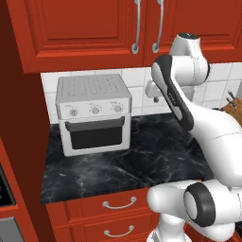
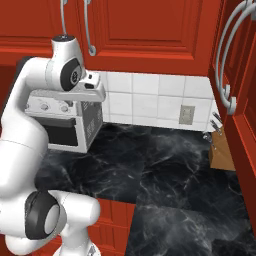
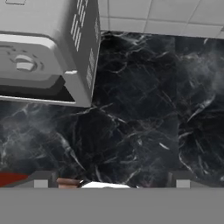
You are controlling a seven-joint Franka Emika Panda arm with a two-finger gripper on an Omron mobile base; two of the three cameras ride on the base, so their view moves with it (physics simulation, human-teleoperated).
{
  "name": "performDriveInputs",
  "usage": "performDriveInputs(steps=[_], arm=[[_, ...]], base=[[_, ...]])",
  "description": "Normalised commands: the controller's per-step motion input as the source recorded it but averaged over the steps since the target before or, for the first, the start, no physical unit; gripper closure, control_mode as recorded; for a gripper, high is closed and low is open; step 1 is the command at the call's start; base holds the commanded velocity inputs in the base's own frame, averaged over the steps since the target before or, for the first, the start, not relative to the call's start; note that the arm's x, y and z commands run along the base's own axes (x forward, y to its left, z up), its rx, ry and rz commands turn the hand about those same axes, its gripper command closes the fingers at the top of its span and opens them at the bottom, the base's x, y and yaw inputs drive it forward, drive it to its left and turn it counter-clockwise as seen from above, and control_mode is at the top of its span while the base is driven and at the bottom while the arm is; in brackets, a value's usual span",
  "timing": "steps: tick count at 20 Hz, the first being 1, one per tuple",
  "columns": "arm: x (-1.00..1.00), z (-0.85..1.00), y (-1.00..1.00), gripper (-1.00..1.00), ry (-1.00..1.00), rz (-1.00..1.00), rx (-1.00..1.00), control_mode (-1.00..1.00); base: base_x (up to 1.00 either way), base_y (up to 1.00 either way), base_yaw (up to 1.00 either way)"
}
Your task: Move the bowls from the cabinet to the plates on the dining table.
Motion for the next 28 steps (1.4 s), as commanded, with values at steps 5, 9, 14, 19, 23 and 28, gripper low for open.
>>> performDriveInputs(steps=[5,9,14,19,23,28], arm=[[-0.05,0.68,0.0,-1.0,0.0,0.0,-0.03,-1.0],[-0.03,0.54,0.01,-1.0,0.0,0.0,-0.03,-1.0],[0.0,0.44,0.1,-1.0,-0.01,0.0,-0.04,-1.0],[0.13,0.34,0.13,-1.0,-0.04,0.0,-0.03,-1.0],[0.24,0.34,0.05,-1.0,-0.04,0.01,-0.02,-1.0],[0.38,0.29,0.0,-1.0,-0.01,0.0,-0.01,-1.0]], base=[[0.0,0.0,0.0],[0.0,0.0,0.0],[0.0,0.0,0.0],[0.0,0.0,0.0],[0.0,0.0,0.0],[0.0,0.0,0.0]])
